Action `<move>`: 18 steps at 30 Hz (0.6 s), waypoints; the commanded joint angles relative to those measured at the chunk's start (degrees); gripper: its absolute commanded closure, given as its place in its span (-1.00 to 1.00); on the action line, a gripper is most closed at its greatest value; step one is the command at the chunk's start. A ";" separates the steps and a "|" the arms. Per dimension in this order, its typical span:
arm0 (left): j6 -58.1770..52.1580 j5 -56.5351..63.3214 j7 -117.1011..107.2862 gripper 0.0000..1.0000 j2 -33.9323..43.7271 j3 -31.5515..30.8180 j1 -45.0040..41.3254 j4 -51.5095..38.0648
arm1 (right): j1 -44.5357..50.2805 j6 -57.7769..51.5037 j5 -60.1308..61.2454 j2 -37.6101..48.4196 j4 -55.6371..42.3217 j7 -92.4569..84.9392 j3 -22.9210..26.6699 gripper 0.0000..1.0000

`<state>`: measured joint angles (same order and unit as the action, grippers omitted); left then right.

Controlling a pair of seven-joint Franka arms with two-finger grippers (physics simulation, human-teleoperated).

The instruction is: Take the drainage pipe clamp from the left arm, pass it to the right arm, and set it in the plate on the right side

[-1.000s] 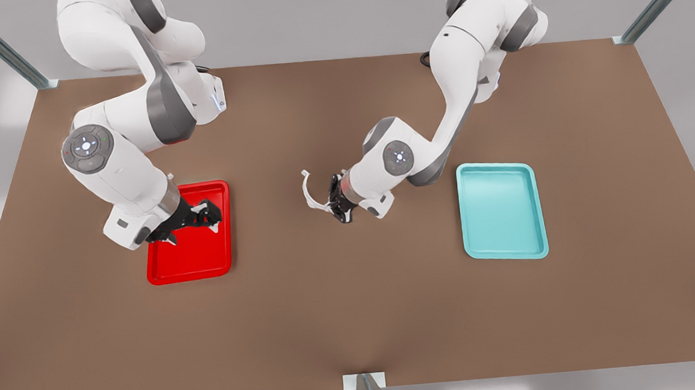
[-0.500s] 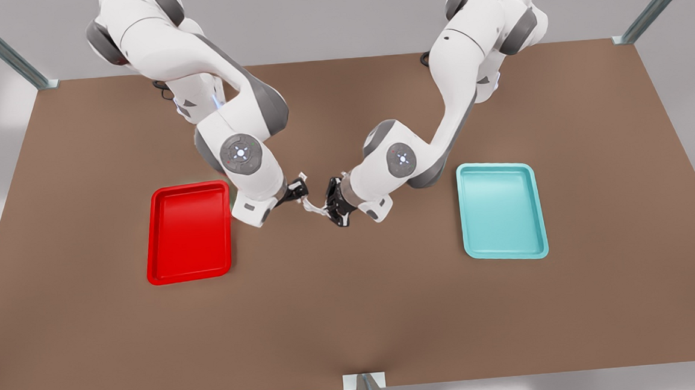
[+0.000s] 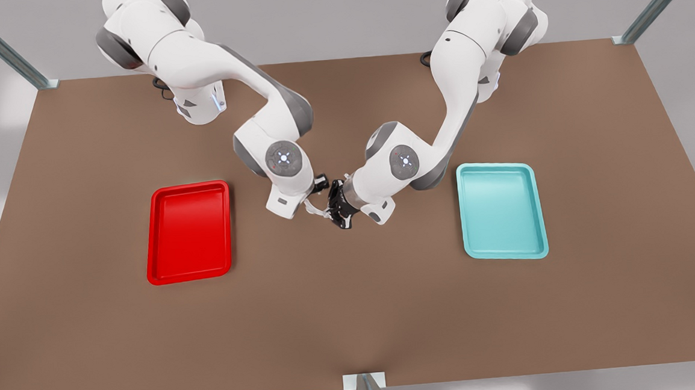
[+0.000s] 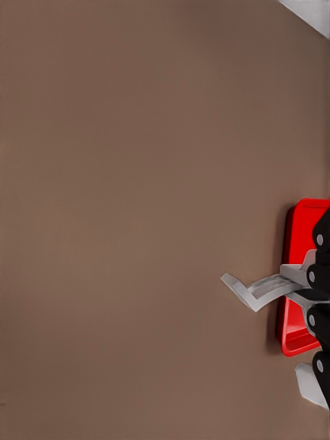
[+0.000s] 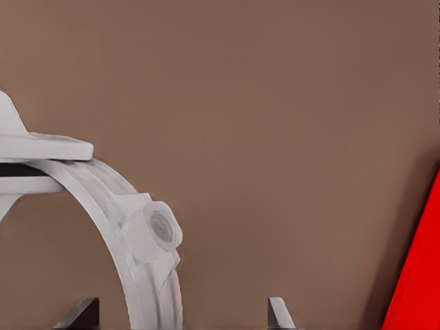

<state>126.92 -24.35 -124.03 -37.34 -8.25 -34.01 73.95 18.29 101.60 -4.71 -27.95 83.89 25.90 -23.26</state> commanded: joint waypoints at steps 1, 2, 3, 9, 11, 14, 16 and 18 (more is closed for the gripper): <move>0.09 0.09 0.55 0.57 0.08 -0.01 0.00 -0.03 | -0.27 2.46 -0.56 0.26 0.22 6.00 -0.03 -0.01; 0.09 0.09 0.55 0.57 0.08 -0.01 0.00 -0.03 | -0.36 3.60 -1.18 0.44 0.22 6.00 -0.03 0.23; 0.09 0.09 0.55 0.57 0.08 -0.01 0.00 -0.03 | -0.36 4.48 -1.96 0.70 0.22 6.09 0.06 0.35; 0.09 0.18 1.16 -1.00 0.08 0.17 -0.18 0.05 | -0.54 8.44 -2.41 0.97 0.22 6.09 0.15 0.57; 0.09 0.18 1.25 -1.00 0.08 0.17 -0.18 -0.03 | -0.63 8.44 -2.41 1.06 0.22 6.09 0.24 0.57; -1.49 0.18 1.16 -1.00 1.22 0.17 0.09 0.05 | -2.30 8.18 -2.58 1.67 0.75 6.00 0.24 0.57; -7.90 0.09 1.25 -1.00 3.85 -0.10 1.23 -0.03 | -2.56 8.35 -4.96 1.76 1.98 6.00 0.24 0.57; -14.24 -1.40 0.64 -1.00 7.46 -0.01 1.58 -0.03 | -3.26 9.32 -6.10 1.67 3.91 6.00 0.24 0.57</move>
<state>121.65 -24.15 -124.69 -31.02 -8.21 -32.60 73.97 15.31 109.70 -9.20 -26.34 87.09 29.43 -22.90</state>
